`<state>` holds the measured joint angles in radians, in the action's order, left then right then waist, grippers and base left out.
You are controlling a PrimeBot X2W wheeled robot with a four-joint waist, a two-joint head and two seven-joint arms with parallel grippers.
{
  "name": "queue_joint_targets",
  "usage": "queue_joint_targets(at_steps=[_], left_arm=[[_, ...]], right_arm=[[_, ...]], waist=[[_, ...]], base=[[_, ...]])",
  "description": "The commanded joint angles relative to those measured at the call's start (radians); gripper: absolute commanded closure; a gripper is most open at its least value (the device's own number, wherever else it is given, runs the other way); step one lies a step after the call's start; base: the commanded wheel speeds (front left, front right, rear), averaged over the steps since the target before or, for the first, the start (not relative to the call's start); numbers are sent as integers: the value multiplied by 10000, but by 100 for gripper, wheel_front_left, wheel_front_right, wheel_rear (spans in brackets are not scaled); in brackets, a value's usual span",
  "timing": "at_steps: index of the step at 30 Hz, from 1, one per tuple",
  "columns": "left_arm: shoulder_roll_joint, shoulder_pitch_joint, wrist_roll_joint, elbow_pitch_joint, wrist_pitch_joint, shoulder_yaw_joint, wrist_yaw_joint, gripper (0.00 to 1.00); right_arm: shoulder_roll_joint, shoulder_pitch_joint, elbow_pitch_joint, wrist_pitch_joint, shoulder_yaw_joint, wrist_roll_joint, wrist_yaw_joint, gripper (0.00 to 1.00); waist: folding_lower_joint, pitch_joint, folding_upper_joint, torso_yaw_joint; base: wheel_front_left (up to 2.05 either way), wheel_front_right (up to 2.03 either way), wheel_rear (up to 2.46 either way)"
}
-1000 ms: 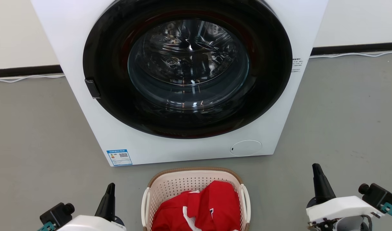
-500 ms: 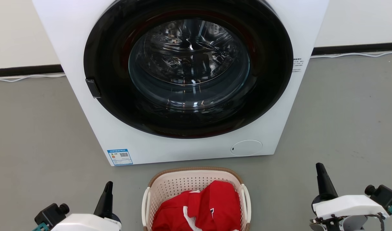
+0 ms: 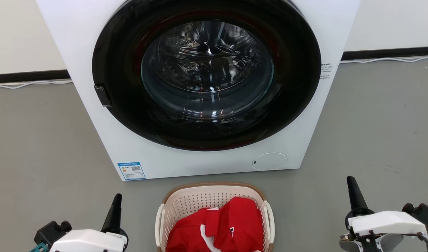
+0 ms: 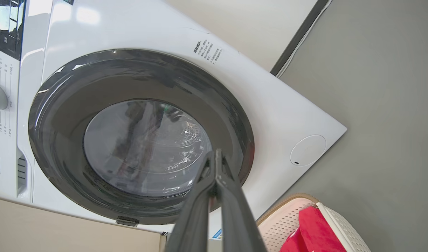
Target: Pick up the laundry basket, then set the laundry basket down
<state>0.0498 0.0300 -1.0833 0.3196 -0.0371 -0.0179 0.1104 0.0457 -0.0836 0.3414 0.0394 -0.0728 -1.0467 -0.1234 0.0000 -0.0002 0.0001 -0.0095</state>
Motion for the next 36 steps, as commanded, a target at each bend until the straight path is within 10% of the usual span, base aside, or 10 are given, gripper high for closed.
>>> queue_joint_targets(at_steps=[1, 36], left_arm=[[57, 506, -304, -328, 58, -249, 106, 100], [20, 702, -3821, -621, 1088, -756, 175, 100]], right_arm=[[38, -283, -326, -109, 43, -301, -45, 100], [43, -255, -781, -1117, -280, -4083, -65, 100]], waist=[[0, 1, -1, 3], [0, 23, -1, 69]], base=[[0, 0, 0], [0, 0, 0]])
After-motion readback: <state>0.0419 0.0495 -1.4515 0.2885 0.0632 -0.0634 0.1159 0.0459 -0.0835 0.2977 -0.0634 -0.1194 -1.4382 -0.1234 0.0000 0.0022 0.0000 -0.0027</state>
